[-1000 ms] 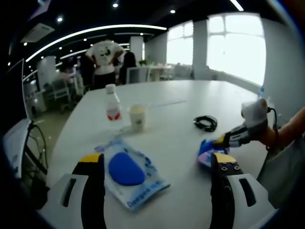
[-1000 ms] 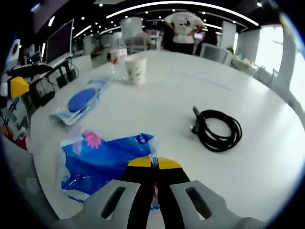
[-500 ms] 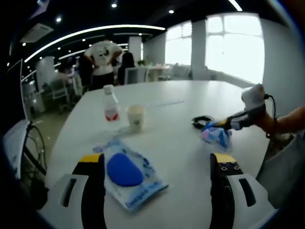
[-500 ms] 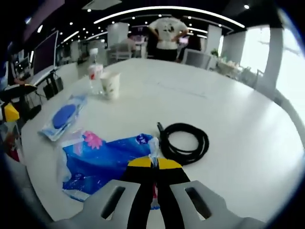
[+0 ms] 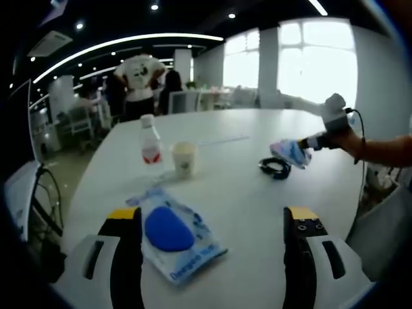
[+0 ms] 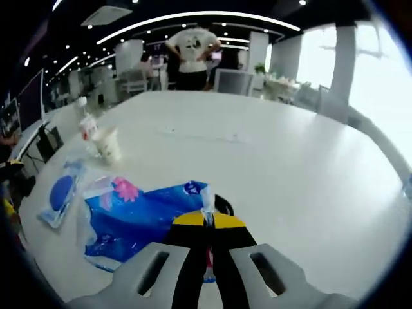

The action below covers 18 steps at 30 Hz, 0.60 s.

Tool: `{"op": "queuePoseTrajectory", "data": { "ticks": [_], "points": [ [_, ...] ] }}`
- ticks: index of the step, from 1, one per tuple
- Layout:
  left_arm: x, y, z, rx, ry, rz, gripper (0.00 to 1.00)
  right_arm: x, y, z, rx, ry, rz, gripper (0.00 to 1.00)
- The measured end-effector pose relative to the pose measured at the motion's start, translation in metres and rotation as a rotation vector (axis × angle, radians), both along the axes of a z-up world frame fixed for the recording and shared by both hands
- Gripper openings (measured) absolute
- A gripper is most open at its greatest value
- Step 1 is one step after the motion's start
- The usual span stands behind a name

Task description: Arrange the tabletop items into an orderly group along one side of the table until the central work area is clear of visible clutter.

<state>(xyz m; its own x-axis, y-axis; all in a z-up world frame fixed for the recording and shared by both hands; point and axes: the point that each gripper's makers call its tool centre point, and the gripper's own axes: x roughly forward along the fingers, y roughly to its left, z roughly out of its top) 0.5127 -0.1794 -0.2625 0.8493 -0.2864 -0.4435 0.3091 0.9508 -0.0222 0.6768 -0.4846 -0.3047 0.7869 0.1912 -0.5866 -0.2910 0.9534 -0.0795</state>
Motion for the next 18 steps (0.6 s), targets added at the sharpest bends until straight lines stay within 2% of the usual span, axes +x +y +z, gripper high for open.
{"op": "queuePoseTrajectory", "data": {
  "ticks": [10,18],
  "points": [
    [-0.001,0.002,-0.002,-0.008,0.005,0.007,0.88,0.036,-0.030,0.011,-0.002,-0.003,-0.100,0.01],
    [0.000,0.002,-0.002,-0.013,0.006,0.007,0.86,0.059,-0.056,0.009,0.000,0.001,-0.193,0.01]
  ]
}}
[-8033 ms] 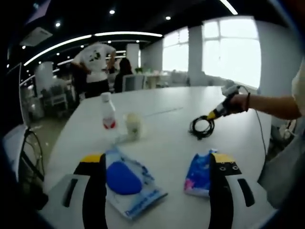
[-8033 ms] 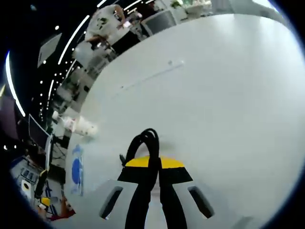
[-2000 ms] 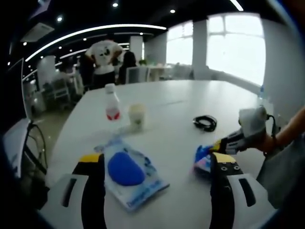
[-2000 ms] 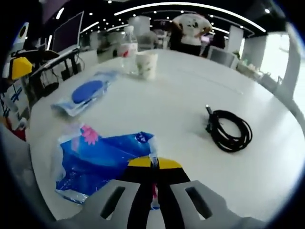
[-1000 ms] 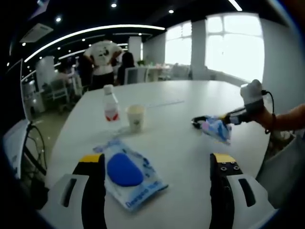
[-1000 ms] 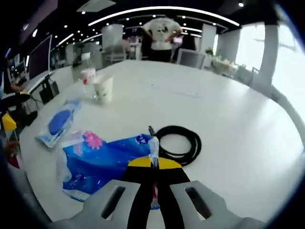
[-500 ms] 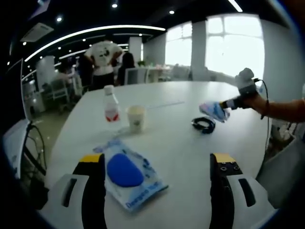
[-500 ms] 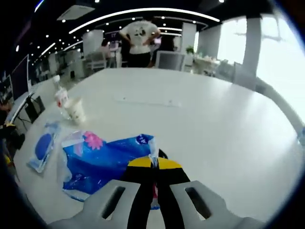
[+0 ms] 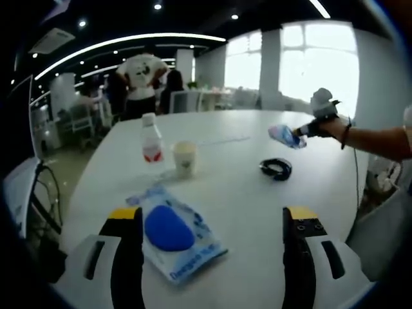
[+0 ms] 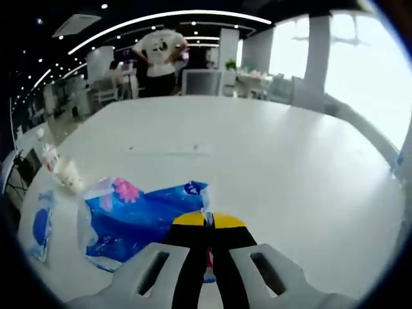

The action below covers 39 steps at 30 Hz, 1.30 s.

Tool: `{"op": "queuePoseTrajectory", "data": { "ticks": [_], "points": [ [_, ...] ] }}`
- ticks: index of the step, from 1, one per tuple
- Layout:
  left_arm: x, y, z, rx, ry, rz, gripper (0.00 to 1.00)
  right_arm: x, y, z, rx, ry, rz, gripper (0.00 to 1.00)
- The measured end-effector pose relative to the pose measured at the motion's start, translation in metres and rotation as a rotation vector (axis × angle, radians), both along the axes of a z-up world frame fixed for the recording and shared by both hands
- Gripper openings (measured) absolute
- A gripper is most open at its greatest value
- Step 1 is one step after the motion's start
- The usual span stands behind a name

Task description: Arrange the tabletop items into an orderly group along one side of the table until the central work area is clear of visible clutter.

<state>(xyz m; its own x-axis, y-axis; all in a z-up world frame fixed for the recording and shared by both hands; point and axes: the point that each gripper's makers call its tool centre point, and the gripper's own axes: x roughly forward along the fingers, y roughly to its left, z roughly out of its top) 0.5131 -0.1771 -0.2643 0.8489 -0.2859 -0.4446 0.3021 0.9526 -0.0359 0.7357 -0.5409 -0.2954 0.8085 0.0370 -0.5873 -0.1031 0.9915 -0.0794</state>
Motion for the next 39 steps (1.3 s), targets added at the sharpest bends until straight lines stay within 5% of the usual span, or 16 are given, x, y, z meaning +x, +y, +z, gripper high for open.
{"op": "queuePoseTrajectory", "data": {
  "ticks": [20,39],
  "points": [
    [-0.001,-0.003,-0.008,-0.014,0.021,-0.010,0.86,0.054,-0.014,-0.009,-0.064,0.015,-0.069,0.01],
    [-0.002,-0.002,-0.016,0.008,0.053,-0.017,0.85,0.085,-0.018,-0.049,-0.090,0.040,-0.076,0.01]
  ]
}}
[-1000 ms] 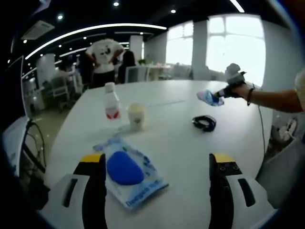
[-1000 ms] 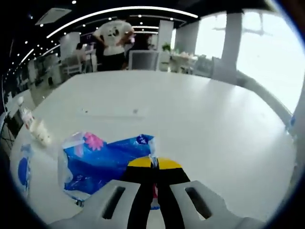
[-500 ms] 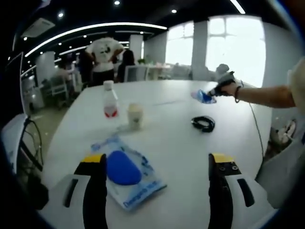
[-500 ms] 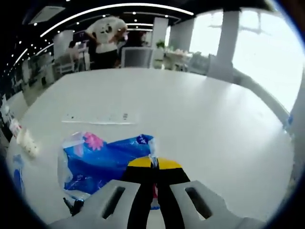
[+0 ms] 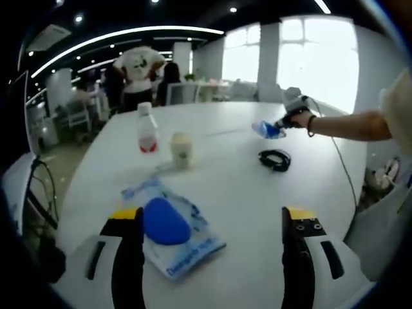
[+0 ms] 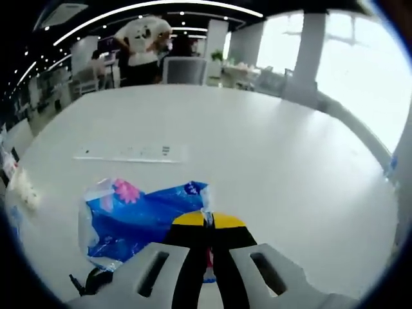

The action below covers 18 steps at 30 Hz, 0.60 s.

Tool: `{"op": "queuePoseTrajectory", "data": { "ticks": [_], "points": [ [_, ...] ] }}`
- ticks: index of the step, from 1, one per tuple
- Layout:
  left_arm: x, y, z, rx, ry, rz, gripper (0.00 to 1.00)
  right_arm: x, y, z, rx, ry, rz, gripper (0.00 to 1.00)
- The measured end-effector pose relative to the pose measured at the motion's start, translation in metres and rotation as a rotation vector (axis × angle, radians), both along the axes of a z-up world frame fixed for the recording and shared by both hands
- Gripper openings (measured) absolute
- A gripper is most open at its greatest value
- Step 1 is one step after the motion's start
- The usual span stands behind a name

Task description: Arrange the tabletop items into an orderly group along one side of the table until the central work area is clear of visible clutter.

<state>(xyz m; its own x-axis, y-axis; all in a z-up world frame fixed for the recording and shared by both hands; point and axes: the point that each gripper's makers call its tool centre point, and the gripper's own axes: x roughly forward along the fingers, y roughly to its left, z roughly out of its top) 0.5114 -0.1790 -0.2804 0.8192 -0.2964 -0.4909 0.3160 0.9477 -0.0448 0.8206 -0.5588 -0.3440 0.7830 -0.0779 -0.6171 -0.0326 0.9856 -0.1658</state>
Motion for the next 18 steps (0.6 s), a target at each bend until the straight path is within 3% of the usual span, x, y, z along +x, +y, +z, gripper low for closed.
{"op": "queuePoseTrajectory", "data": {
  "ticks": [18],
  "points": [
    [-0.002,0.009,-0.009,0.014,0.030,0.015,0.84,0.006,-0.002,-0.021,-0.042,0.002,0.014,0.01]
  ]
}}
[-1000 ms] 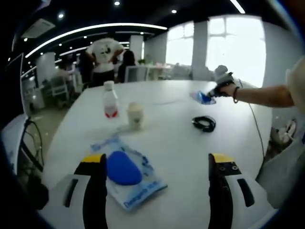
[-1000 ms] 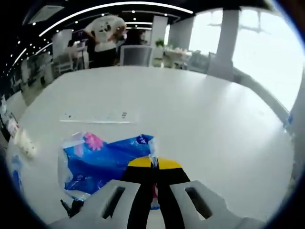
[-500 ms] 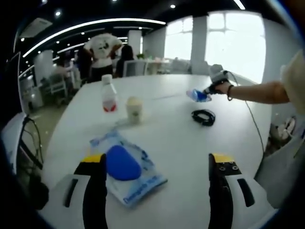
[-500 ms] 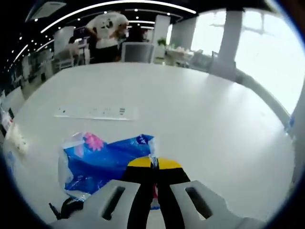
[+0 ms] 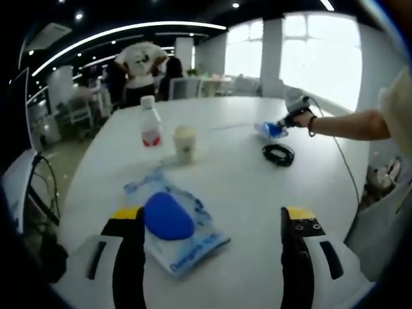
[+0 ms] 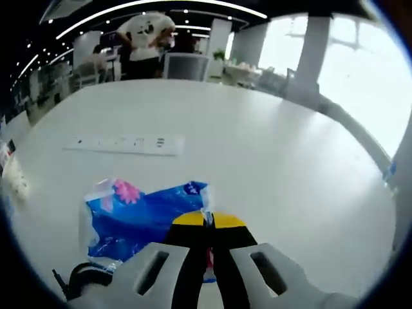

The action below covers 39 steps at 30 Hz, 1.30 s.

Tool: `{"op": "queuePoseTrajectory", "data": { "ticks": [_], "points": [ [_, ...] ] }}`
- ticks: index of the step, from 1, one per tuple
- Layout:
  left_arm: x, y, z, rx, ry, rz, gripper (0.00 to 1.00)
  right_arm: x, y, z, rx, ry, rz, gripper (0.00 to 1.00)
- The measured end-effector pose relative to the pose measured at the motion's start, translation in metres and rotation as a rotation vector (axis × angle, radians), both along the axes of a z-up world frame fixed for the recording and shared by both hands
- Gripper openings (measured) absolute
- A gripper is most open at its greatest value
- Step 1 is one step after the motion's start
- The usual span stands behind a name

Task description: Arrange the tabletop items into an orderly group along one side of the table until the central work area is clear of visible clutter.

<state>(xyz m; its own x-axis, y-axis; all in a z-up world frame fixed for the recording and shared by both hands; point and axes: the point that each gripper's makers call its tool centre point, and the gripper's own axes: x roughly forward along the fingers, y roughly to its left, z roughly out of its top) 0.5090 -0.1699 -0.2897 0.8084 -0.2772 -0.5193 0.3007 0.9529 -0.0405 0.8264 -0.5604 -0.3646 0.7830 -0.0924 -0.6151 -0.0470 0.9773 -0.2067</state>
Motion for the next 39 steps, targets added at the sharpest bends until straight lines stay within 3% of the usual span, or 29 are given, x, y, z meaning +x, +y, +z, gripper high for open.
{"op": "queuePoseTrajectory", "data": {
  "ticks": [13,19,27,31,39],
  "points": [
    [-0.003,0.001,-0.006,0.014,0.019,-0.001,0.83,-0.007,-0.005,-0.016,-0.007,0.020,-0.026,0.02],
    [-0.004,0.000,-0.008,0.015,0.029,-0.006,0.82,-0.008,-0.005,-0.014,0.053,0.018,-0.035,0.06],
    [-0.004,-0.001,-0.007,0.010,0.029,-0.011,0.82,-0.006,-0.008,-0.003,0.034,-0.016,-0.023,0.16],
    [-0.004,-0.002,-0.006,0.008,0.029,-0.015,0.83,-0.003,-0.008,0.005,0.079,-0.044,-0.029,0.27],
    [-0.003,-0.003,-0.007,0.015,0.028,-0.017,0.83,-0.002,-0.010,0.015,0.064,-0.071,-0.004,0.41]
  ]
}}
